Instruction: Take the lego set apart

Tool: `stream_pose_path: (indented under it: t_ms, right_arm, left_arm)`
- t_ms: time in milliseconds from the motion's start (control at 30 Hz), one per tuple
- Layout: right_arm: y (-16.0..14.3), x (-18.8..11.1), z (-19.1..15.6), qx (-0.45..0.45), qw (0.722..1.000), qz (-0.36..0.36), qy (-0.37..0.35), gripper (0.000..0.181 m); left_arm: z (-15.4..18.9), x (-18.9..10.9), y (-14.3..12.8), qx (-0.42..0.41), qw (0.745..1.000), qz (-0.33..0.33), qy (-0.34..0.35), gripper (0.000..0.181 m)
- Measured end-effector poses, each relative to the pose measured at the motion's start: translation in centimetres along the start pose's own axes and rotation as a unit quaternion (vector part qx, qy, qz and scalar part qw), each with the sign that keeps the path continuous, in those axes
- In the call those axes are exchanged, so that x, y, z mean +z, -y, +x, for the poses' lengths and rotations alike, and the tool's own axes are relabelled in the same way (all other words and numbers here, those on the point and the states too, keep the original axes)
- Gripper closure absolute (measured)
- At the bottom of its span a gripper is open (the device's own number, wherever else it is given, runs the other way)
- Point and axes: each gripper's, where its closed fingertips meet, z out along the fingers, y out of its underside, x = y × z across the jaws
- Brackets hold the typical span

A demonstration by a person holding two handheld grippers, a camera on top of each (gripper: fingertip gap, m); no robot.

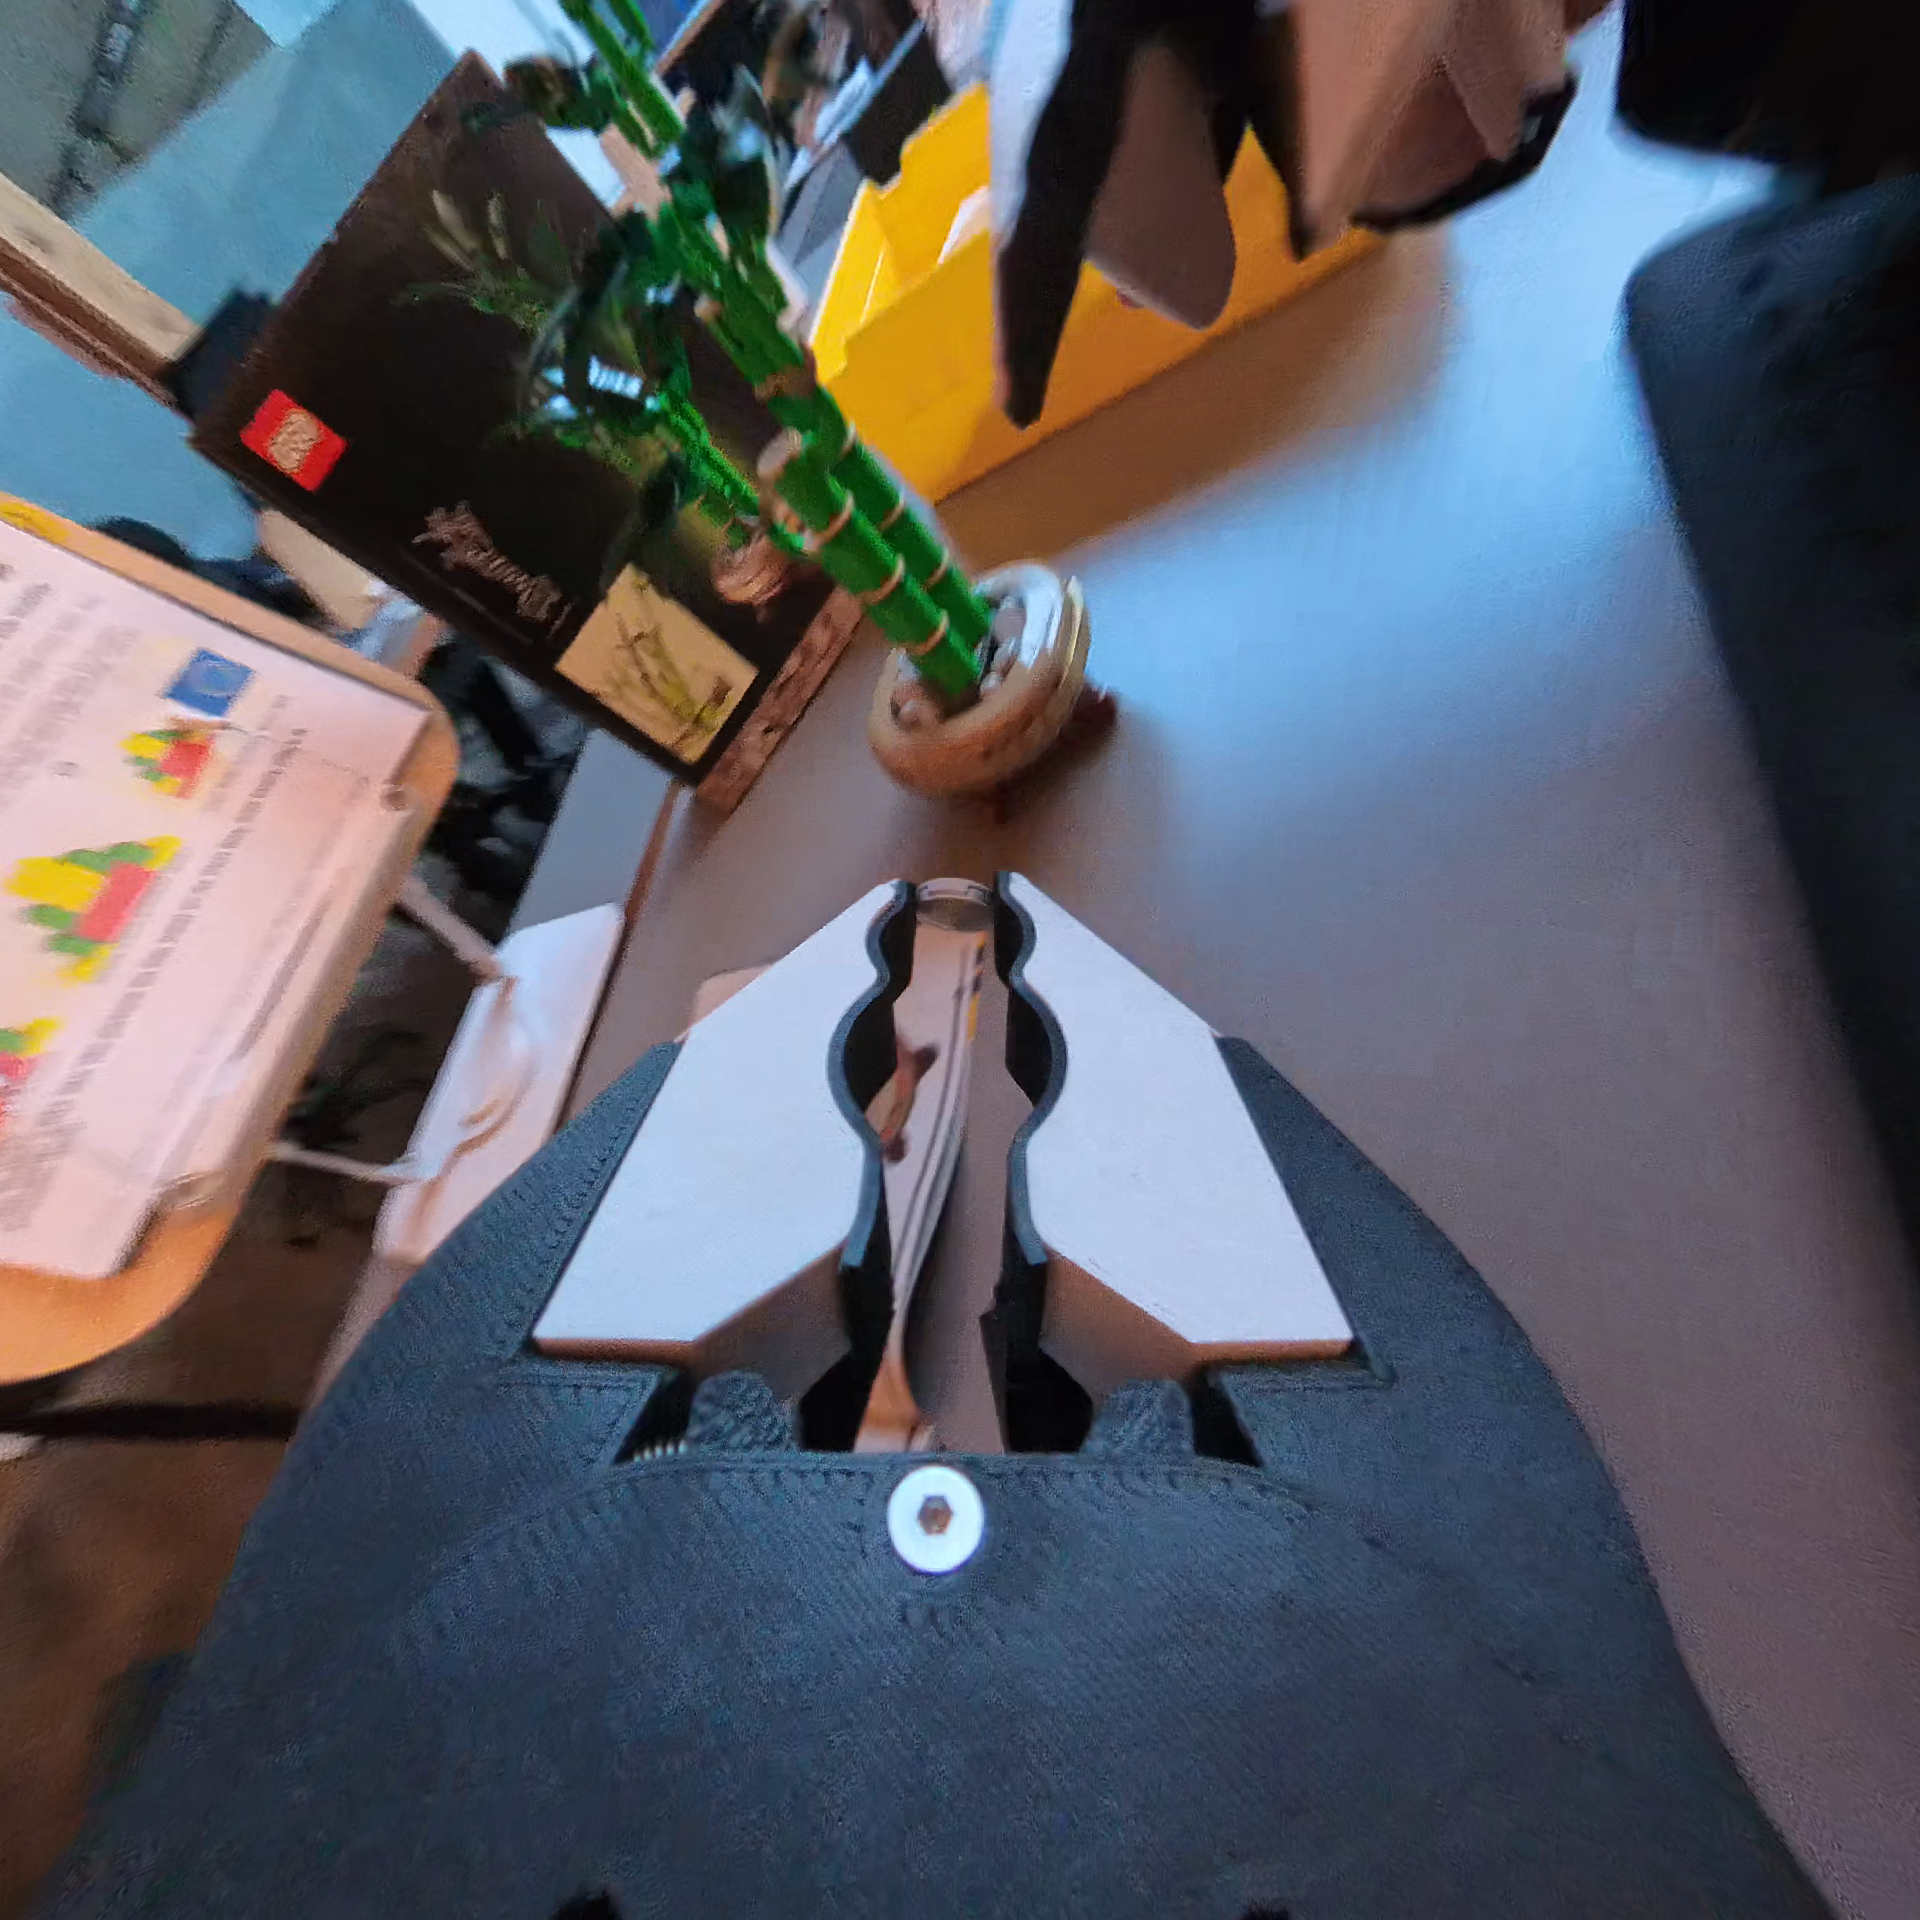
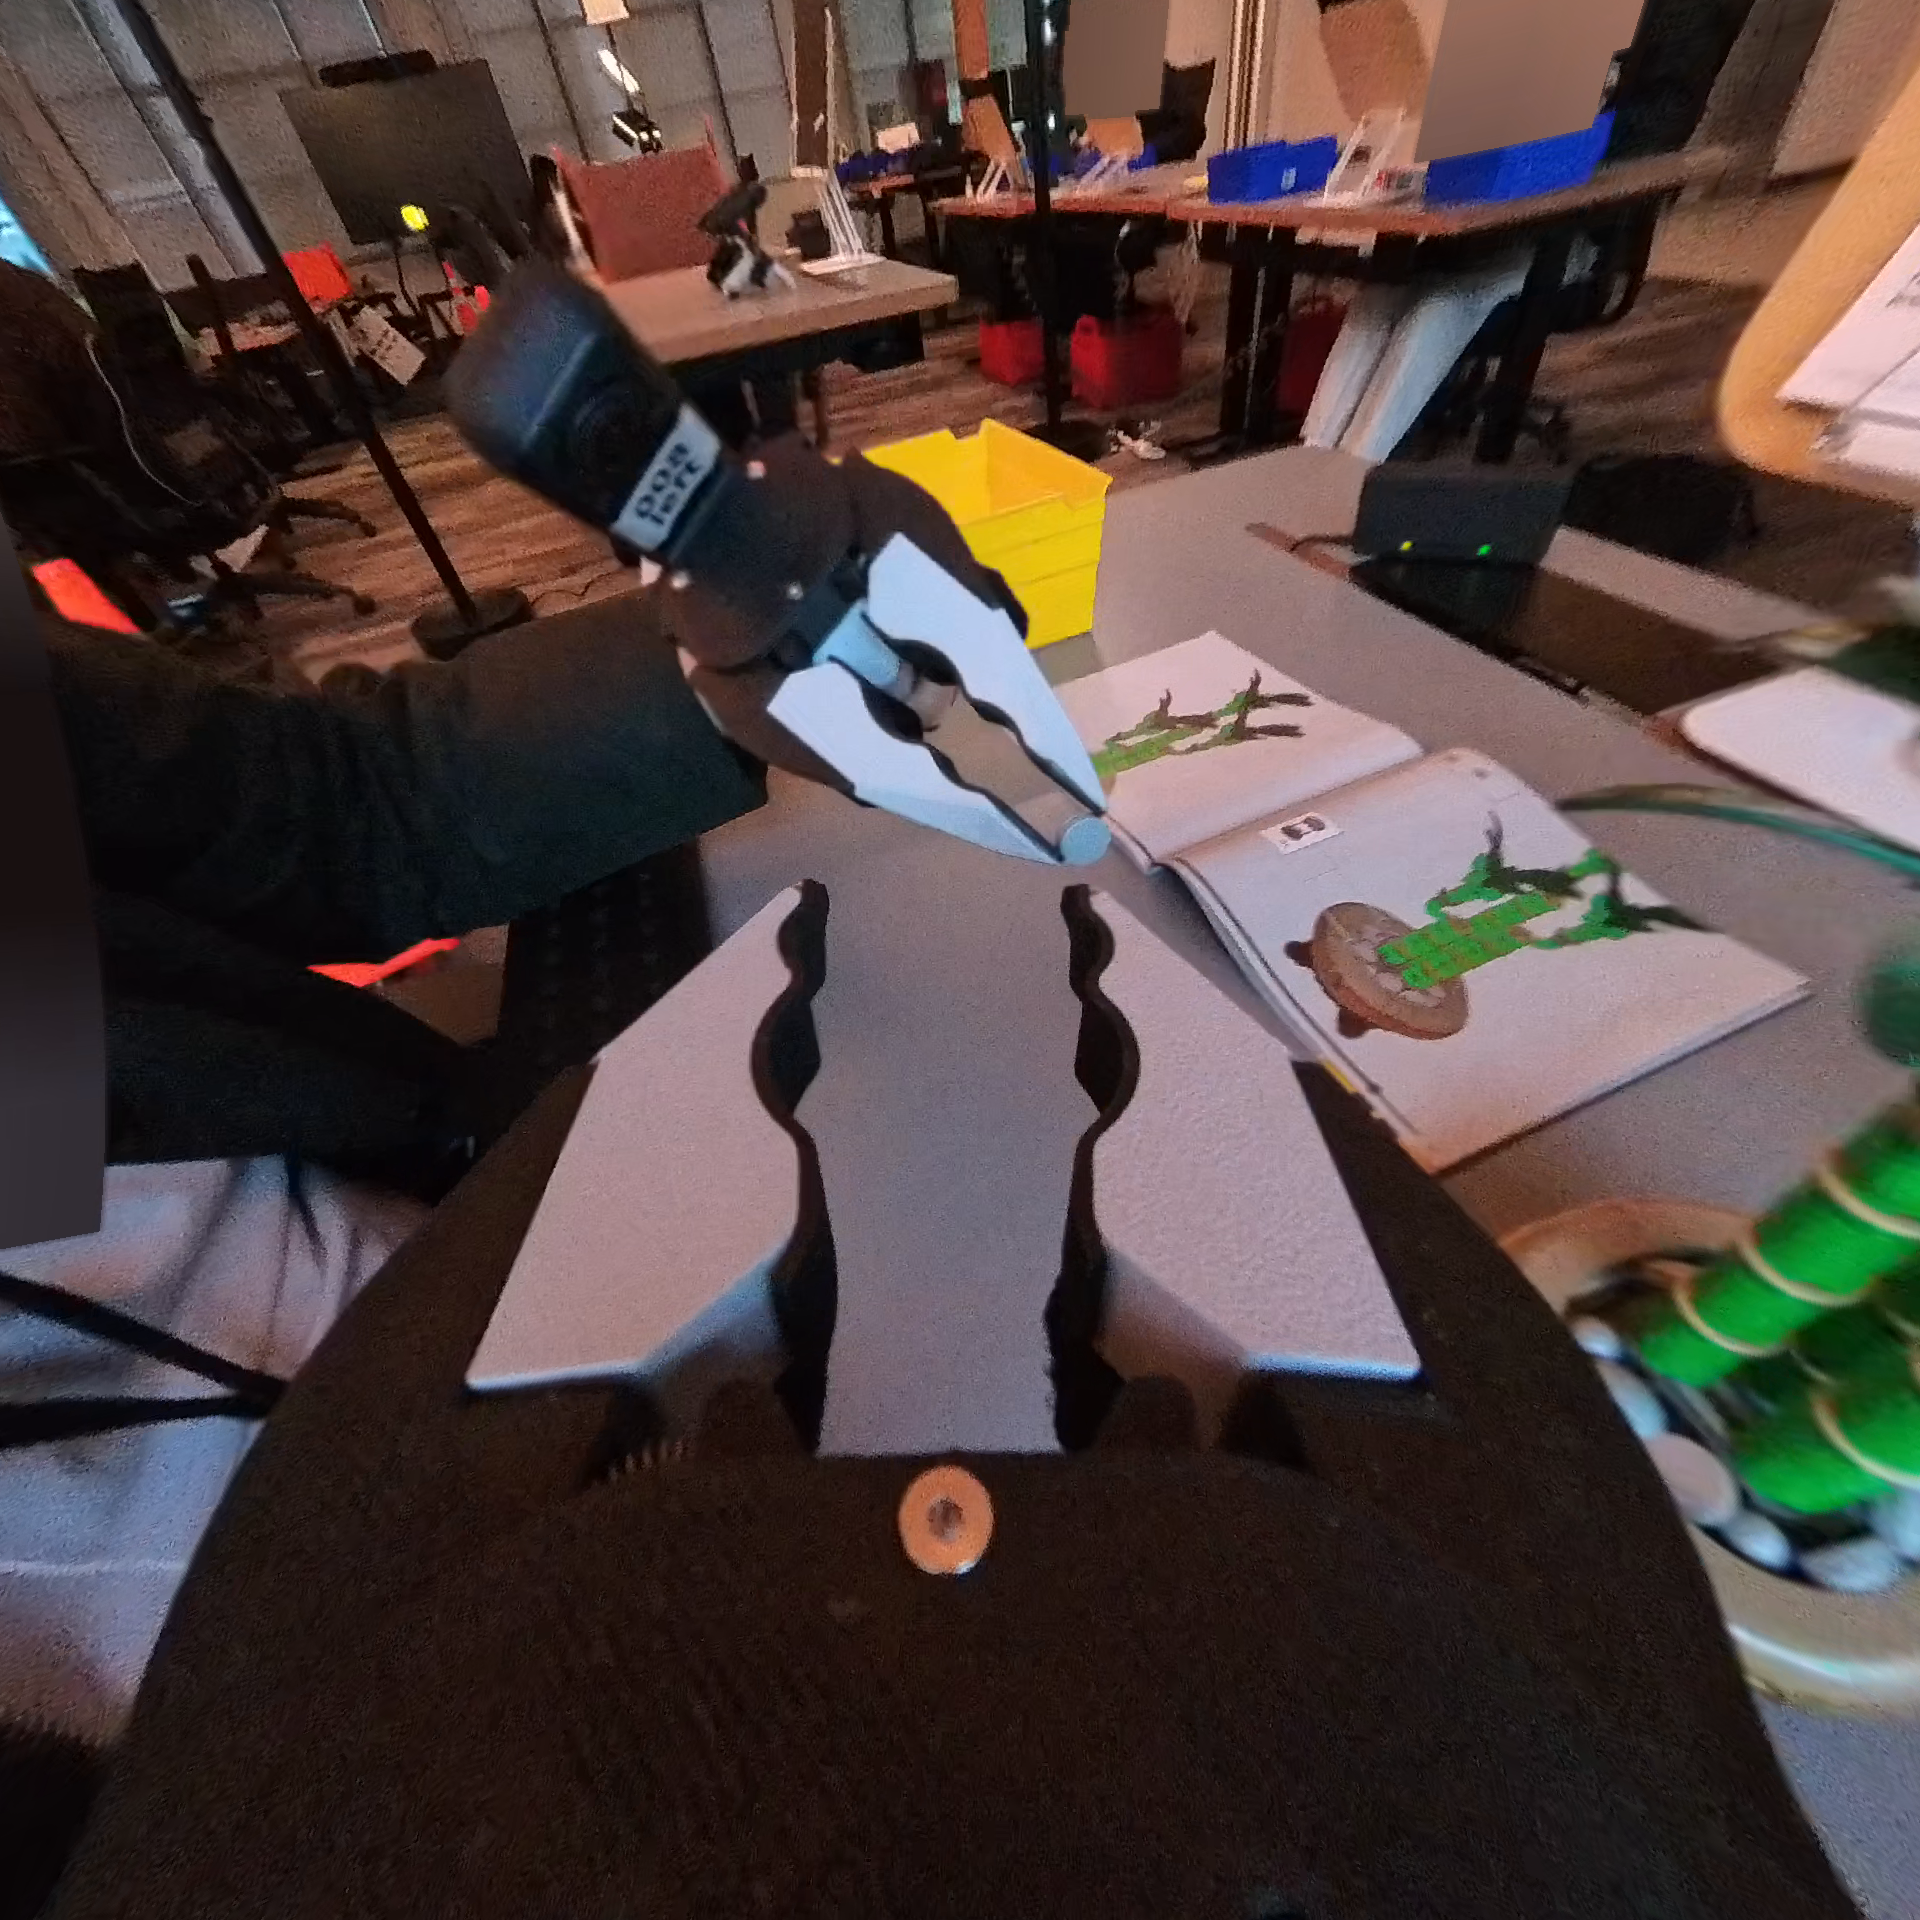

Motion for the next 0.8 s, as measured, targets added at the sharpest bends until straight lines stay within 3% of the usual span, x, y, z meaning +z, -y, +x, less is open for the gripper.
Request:
stream_pose_path:
  t_ms: [167, 300, 567, 800]
  right_arm:
    - [-2.5, 6.4, 2.6, 0.115, 0.991, -0.059, 0.039, 0.139]
    - [-5.6, 8.5, 4.7, 0.084, 0.988, -0.130, 0.027, 0.148]
    - [-10.0, 8.9, 3.0, -0.071, 0.977, -0.200, 0.031, 0.148]
    - [-10.4, 6.2, 3.3, -0.230, 0.946, -0.227, 0.010, 0.147]
  left_arm:
    - [1.2, -0.7, -2.9, 0.059, 0.998, -0.022, 0.024, 0.168]
    - [3.0, -0.5, -6.3, 0.097, 0.992, -0.085, -0.012, 0.168]
    - [4.6, -1.5, -10.6, 0.065, 0.975, -0.192, -0.087, 0.168]
    - [5.2, -5.1, -13.4, 0.001, 0.935, -0.323, -0.149, 0.168]
